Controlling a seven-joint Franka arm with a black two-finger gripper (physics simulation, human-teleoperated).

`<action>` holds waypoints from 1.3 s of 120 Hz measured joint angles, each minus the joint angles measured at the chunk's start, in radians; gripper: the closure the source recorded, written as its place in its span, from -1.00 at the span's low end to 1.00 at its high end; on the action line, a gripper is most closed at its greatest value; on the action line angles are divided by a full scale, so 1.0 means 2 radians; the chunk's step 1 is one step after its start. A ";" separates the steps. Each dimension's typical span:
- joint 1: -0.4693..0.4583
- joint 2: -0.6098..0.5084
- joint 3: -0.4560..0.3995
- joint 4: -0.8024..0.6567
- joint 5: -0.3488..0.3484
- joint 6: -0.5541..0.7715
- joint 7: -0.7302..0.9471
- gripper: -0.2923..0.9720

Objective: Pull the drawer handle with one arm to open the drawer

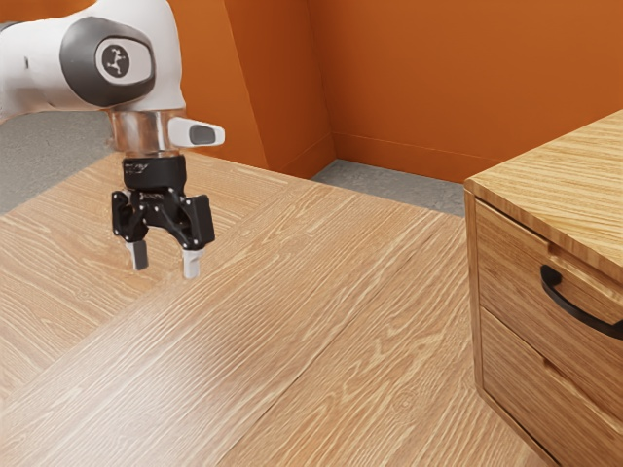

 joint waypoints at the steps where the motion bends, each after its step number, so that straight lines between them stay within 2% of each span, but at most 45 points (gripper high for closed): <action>1: 0.000 0.000 0.000 -0.001 -0.001 0.008 0.000 -0.54; 22: 0.002 -0.004 0.000 -0.004 -0.008 0.111 0.002 -0.54; 31: 0.003 -0.080 -0.005 0.001 -0.012 0.134 0.002 -0.54; 38: -0.004 -0.099 -0.007 -0.004 -0.018 0.146 0.003 -0.54; 56: -0.047 -0.051 -0.030 -0.004 -0.026 0.202 0.015 -0.54; 80: -0.118 -0.020 -0.046 -0.037 -0.026 0.407 0.208 -0.54; 86: -0.137 -0.050 -0.044 -0.087 -0.013 0.462 0.251 -0.54; 97: -0.177 -0.181 -0.046 -0.283 0.007 0.579 0.320 -0.54; 106: -0.220 -0.227 -0.045 -0.358 0.015 0.644 0.374 -0.54; 125: -0.240 -0.232 -0.046 -0.369 0.015 0.732 0.468 -0.54; 156: -0.255 -0.248 -0.041 -0.407 0.002 0.800 0.575 -0.54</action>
